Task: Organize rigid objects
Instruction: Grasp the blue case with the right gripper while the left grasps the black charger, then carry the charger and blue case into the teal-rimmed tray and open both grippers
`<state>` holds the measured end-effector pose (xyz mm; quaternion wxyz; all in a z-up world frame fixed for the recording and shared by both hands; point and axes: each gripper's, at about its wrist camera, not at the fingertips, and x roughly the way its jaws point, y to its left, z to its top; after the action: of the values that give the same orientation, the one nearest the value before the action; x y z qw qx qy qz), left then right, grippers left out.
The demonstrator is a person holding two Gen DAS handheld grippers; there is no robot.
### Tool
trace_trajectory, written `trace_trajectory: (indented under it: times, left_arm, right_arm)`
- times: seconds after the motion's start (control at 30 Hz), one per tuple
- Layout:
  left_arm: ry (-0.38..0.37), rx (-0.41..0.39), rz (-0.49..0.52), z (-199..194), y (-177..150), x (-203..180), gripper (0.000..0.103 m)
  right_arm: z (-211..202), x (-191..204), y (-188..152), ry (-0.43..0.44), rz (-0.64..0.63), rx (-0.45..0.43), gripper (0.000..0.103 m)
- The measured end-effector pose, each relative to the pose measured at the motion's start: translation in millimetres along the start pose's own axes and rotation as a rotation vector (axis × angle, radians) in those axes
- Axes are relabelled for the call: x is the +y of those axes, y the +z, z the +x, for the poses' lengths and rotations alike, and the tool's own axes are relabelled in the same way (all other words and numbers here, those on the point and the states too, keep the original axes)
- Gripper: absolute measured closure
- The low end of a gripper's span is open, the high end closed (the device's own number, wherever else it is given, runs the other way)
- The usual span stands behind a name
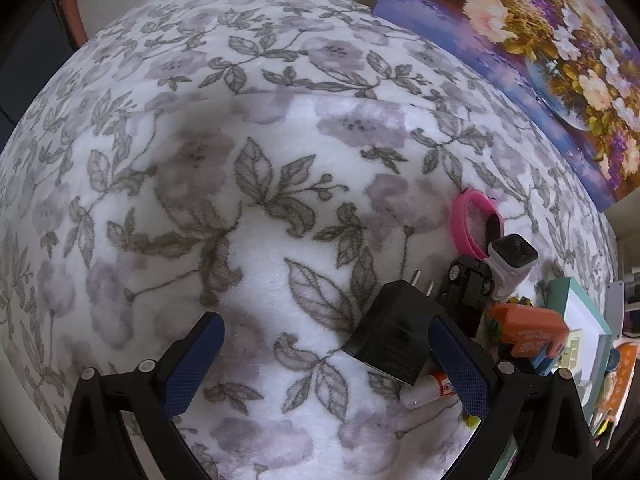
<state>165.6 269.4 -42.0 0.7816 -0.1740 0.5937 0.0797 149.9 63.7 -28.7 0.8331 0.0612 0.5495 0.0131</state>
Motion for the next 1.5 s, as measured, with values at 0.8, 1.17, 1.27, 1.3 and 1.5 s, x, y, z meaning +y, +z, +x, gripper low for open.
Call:
trace_trajectory:
  times: [0.8, 1.17, 1.27, 1.3, 1.5]
  left_arm:
    - [-0.009, 0.013, 0.061, 16.2, -7.2, -20.6, 0.056]
    - [0.008, -0.05, 0.013, -9.1, -4.9, -12.9, 0.056]
    - [0.001, -0.074, 0.011, -18.7, -3.3, -17.9, 0.056]
    - [-0.002, -0.084, 0.011, -23.2, -3.1, -17.9, 0.056]
    - [-0.018, -0.152, 0.019, -51.2, 0.6, -25.6, 0.056]
  right_arm:
    - [-2.6, -9.8, -1.6, 0.014, 0.026, 0.03, 0.061]
    - [-23.0, -9.7, 4.8, 0.045, 0.017, -0.027, 0.063]
    - [-32.6, -14.0, 8.8, 0.062, 0.031, -0.052, 0.063]
    - [-37.4, -15.8, 10.5, 0.07, 0.038, -0.063, 0.063]
    - [-54.7, -29.3, 17.8, 0.096, 0.077, -0.102, 0.063]
